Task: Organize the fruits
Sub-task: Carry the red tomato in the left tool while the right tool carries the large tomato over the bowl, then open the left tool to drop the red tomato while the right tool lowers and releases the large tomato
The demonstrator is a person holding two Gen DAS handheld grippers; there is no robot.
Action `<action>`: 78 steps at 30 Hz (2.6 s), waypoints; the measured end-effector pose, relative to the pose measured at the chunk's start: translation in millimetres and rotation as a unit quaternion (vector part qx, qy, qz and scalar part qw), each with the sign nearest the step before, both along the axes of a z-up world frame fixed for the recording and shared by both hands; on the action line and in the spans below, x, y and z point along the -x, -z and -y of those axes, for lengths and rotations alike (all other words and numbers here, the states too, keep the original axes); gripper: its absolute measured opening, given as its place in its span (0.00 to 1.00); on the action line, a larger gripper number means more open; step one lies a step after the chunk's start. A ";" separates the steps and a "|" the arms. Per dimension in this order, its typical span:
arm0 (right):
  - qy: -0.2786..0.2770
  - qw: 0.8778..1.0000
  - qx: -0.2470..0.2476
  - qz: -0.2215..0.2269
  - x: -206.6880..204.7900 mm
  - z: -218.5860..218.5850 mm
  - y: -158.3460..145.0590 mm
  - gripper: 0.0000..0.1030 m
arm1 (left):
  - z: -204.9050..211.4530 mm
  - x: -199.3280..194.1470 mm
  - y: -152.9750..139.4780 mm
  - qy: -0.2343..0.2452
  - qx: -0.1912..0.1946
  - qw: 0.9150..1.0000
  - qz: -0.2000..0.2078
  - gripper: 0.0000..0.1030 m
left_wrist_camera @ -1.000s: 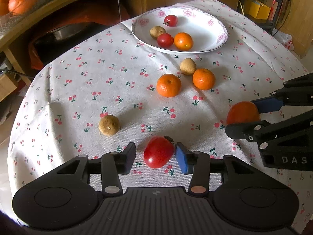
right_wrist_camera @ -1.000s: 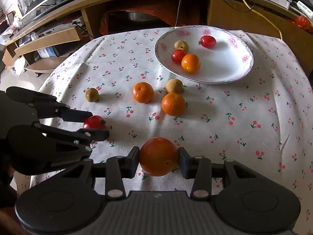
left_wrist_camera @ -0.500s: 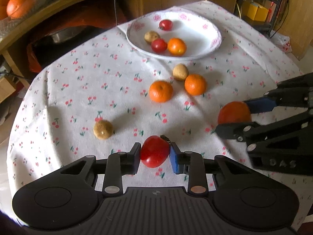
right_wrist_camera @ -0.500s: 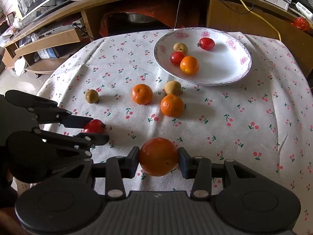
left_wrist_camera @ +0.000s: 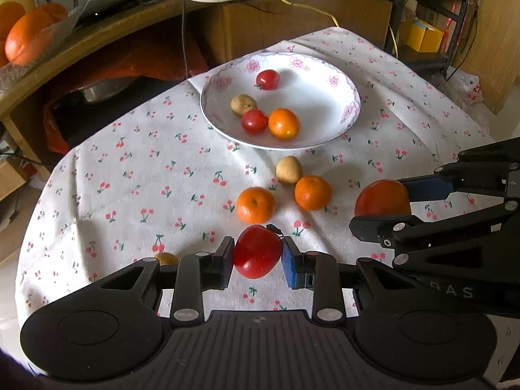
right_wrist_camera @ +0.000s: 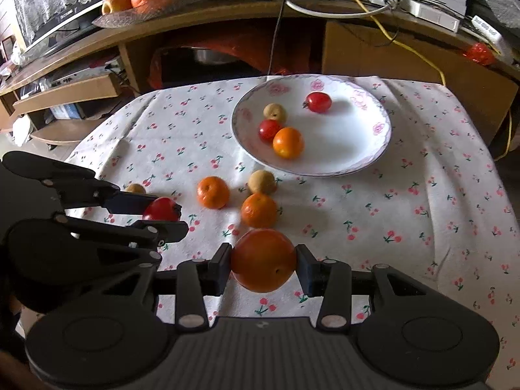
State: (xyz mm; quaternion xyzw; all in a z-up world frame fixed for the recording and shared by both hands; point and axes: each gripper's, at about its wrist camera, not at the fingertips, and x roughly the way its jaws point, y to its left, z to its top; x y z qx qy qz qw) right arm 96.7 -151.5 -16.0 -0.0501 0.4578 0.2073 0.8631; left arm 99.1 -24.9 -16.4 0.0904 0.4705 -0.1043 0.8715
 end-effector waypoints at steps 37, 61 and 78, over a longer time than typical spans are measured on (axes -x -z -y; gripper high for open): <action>0.064 0.997 -0.017 0.044 -129.4 27.8 -13.3 0.40 | 27.5 -126.1 -16.9 -0.017 -0.008 0.999 0.040 0.36; 0.078 0.996 -0.024 0.022 -146.1 22.4 2.3 0.41 | 21.9 -142.3 -4.4 -0.040 0.001 0.999 0.016 0.37; 0.085 0.996 -0.026 0.026 -144.9 24.7 -0.6 0.41 | 21.0 -139.3 -10.0 -0.047 -0.003 0.998 0.030 0.49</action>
